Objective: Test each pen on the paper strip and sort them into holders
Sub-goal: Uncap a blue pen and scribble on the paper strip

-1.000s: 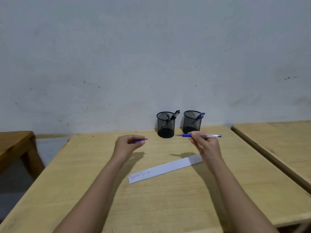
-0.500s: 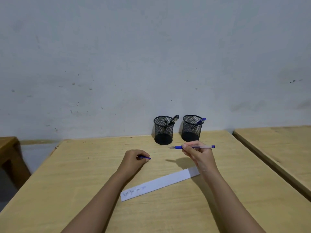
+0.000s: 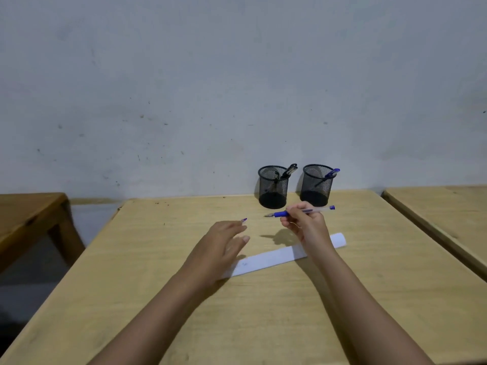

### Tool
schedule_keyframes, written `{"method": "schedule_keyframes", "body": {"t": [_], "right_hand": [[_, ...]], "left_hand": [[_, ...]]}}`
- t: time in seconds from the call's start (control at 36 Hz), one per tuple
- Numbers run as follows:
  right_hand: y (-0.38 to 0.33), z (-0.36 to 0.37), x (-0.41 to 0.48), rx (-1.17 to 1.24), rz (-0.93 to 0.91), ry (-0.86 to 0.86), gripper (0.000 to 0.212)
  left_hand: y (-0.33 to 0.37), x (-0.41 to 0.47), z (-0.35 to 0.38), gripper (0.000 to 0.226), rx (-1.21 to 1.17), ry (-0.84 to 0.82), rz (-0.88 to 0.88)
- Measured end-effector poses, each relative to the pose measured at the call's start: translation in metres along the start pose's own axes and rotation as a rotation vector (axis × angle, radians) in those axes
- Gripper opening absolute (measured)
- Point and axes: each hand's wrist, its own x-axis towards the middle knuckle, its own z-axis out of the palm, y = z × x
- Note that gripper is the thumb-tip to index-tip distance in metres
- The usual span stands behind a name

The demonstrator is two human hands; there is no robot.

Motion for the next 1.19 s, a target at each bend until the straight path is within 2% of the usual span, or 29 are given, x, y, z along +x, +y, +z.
{"method": "schedule_keyframes", "body": {"t": [0.22, 0.39, 0.44, 0.53, 0.81, 0.92, 1.08, 1.19], "right_hand": [[0.014, 0.029, -0.014, 0.1, 0.098, -0.044, 0.015], [0.029, 0.039, -0.017, 0.031, 0.165, -0.087, 0.009], [0.036, 0.039, -0.019, -0.153, 0.144, -0.137, 0.003], [0.042, 0.038, -0.022, -0.418, 0.099, -0.153, 0.014], [0.046, 0.036, -0.027, -0.441, 0.003, -0.169, 0.019], [0.051, 0.037, -0.025, -0.553, -0.027, -0.138, 0.019], [0.057, 0.04, -0.023, -0.597, -0.008, -0.131, 0.034], [0.057, 0.04, -0.02, -0.605, 0.006, -0.163, 0.036]], "left_hand": [[0.006, -0.058, 0.008, 0.069, 0.315, -0.283, 0.039], [-0.003, -0.066, 0.016, 0.076, 0.343, -0.422, -0.058], [-0.004, -0.066, 0.017, 0.076, 0.343, -0.43, -0.064], [-0.005, -0.065, 0.018, 0.076, 0.36, -0.427, -0.063], [-0.005, -0.067, 0.021, 0.075, 0.36, -0.407, -0.076], [-0.004, -0.067, 0.021, 0.074, 0.369, -0.405, -0.073], [-0.005, -0.067, 0.022, 0.074, 0.379, -0.396, -0.071], [-0.005, -0.067, 0.022, 0.075, 0.389, -0.398, -0.07]]}}
